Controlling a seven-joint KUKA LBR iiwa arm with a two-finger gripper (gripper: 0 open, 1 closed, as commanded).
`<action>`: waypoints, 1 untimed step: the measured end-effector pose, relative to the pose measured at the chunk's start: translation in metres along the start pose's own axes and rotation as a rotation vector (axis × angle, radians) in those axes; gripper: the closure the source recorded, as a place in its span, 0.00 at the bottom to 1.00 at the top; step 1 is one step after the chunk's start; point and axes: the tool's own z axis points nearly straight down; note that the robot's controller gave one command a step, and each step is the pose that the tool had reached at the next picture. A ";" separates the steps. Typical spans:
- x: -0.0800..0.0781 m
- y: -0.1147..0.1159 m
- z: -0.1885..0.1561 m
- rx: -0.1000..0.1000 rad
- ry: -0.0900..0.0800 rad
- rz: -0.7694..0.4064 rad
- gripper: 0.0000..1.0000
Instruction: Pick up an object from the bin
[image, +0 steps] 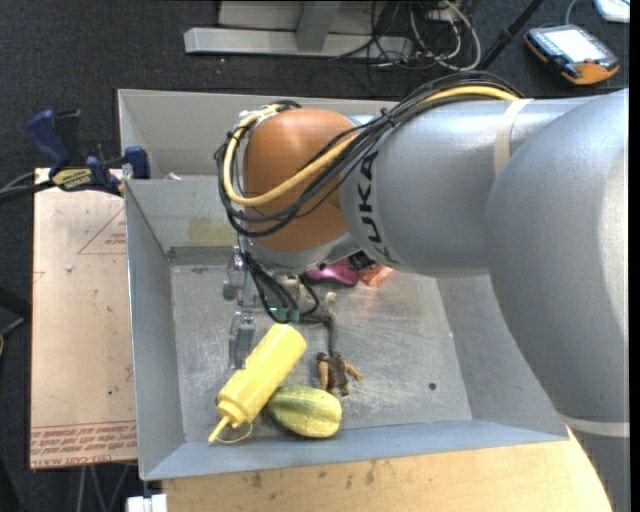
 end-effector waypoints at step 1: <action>-0.002 -0.001 -0.005 -0.001 -0.007 0.003 0.00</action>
Offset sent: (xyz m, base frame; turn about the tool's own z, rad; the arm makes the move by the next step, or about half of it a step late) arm -0.0417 -0.0522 -0.0956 -0.1391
